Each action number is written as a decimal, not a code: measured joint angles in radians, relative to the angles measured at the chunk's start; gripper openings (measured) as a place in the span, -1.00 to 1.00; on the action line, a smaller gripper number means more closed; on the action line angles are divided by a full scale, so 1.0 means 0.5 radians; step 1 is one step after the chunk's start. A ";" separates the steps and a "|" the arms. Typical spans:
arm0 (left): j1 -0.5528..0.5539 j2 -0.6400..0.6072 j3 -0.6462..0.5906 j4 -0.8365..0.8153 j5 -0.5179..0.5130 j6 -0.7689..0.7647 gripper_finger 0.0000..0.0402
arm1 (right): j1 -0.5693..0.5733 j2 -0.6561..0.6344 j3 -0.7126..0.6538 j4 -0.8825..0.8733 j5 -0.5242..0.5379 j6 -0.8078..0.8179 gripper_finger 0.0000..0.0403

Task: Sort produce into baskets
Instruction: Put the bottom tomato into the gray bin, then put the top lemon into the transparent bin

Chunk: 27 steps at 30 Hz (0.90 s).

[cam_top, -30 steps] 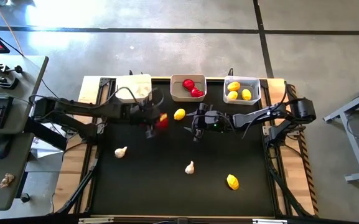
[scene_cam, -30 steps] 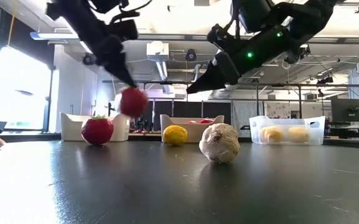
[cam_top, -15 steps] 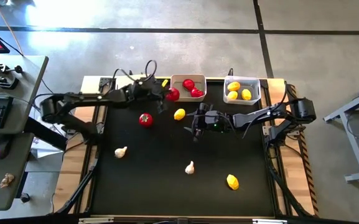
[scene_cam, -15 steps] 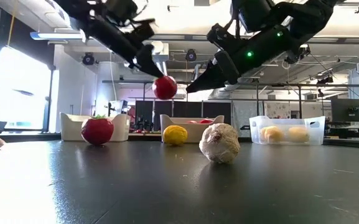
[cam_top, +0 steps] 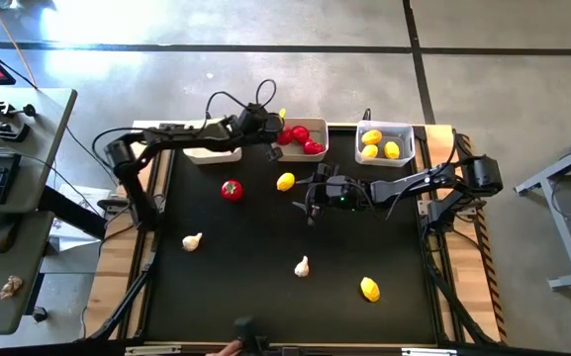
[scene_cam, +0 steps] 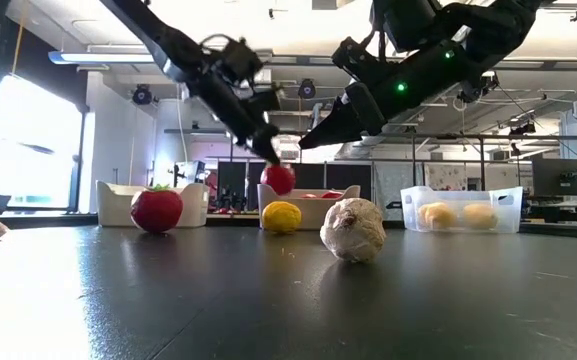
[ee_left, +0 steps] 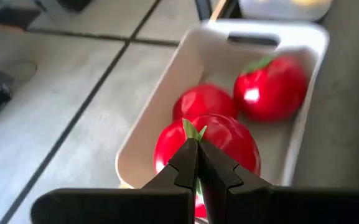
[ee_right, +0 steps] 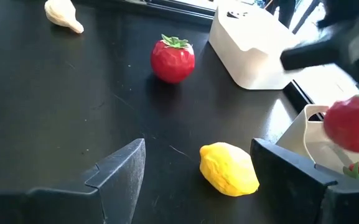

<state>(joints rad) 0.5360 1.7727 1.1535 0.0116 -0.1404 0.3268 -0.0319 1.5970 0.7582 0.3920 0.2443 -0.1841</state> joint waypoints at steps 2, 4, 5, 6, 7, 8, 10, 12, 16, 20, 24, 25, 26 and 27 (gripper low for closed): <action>0.017 0.061 0.003 0.012 -0.001 -0.011 -1.00 | 0.000 0.000 0.000 0.000 0.000 0.000 0.40; 0.028 0.109 0.005 0.048 -0.003 -0.021 -1.00 | 0.000 0.000 0.000 0.001 0.000 -0.001 0.40; 0.029 0.127 0.006 0.056 -0.003 -0.028 -1.00 | 0.000 0.000 0.000 0.001 0.000 -0.004 0.40; 0.029 0.143 0.006 0.059 -0.005 -0.036 -1.00 | 0.000 0.000 0.000 0.000 0.000 -0.008 0.40; 0.030 0.159 0.006 0.076 -0.005 -0.036 -1.00 | 0.000 0.000 0.000 0.001 0.000 -0.008 0.40; 0.031 0.167 0.006 0.084 -0.006 -0.029 -1.00 | 0.000 0.000 0.000 0.001 0.000 -0.008 0.40; 0.031 0.172 0.006 0.095 -0.006 -0.007 -0.99 | 0.000 0.000 0.000 0.001 0.000 -0.008 0.40; 0.031 0.171 0.006 0.102 -0.007 0.001 -0.97 | 0.000 0.000 0.000 0.000 0.000 0.001 0.40; 0.031 0.162 0.006 0.085 -0.026 0.000 -0.80 | 0.000 0.000 0.000 -0.014 0.000 0.001 0.40; 0.031 0.160 0.006 0.084 -0.057 -0.015 -0.52 | 0.000 0.000 0.000 -0.020 0.000 0.001 0.40; 0.031 0.149 0.006 0.076 -0.073 0.017 -0.32 | 0.000 0.000 0.000 -0.019 -0.001 0.001 0.40; 0.028 0.140 0.006 0.074 -0.097 0.012 -0.32 | 0.000 0.000 0.000 -0.019 -0.001 0.001 0.40; 0.024 0.119 0.001 0.088 -0.110 0.000 -0.35 | 0.000 0.000 0.000 -0.019 0.000 0.001 0.40; 0.019 0.090 -0.021 0.125 -0.113 0.000 -0.39 | -0.001 0.001 0.000 -0.020 -0.001 0.002 0.40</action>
<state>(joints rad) 0.5454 1.8176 1.1431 0.0743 -0.1970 0.3268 -0.0322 1.5974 0.7582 0.3820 0.2440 -0.1833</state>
